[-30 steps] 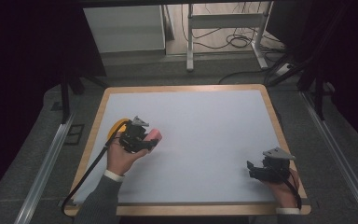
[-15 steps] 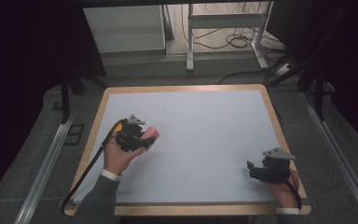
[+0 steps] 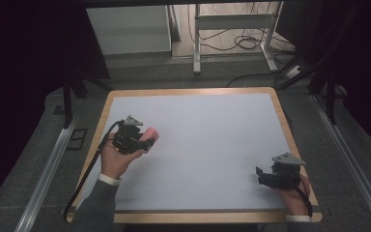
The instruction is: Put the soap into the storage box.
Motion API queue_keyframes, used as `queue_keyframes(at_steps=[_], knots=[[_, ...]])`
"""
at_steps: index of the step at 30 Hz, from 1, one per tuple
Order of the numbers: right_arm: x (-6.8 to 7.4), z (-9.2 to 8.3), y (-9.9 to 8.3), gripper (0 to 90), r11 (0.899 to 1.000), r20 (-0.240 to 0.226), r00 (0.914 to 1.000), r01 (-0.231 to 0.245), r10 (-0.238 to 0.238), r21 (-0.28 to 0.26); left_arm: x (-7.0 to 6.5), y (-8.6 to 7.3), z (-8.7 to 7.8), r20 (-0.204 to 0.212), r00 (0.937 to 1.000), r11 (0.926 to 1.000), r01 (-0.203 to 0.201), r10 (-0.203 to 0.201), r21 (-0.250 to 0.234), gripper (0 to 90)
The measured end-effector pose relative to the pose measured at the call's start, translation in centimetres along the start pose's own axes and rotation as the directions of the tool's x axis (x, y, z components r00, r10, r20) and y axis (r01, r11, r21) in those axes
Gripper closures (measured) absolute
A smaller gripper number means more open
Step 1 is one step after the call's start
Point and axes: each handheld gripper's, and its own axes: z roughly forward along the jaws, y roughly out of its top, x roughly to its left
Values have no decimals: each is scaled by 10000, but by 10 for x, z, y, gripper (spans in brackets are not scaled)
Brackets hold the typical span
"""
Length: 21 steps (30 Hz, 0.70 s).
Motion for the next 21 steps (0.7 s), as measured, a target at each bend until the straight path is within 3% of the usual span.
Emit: queue_keyframes(at_steps=[21], knots=[[0, 1, -1, 91, 10000, -10, 10000, 41, -41, 55, 17, 1, -15, -403, 9987, 9994, 293, -301, -203, 602]])
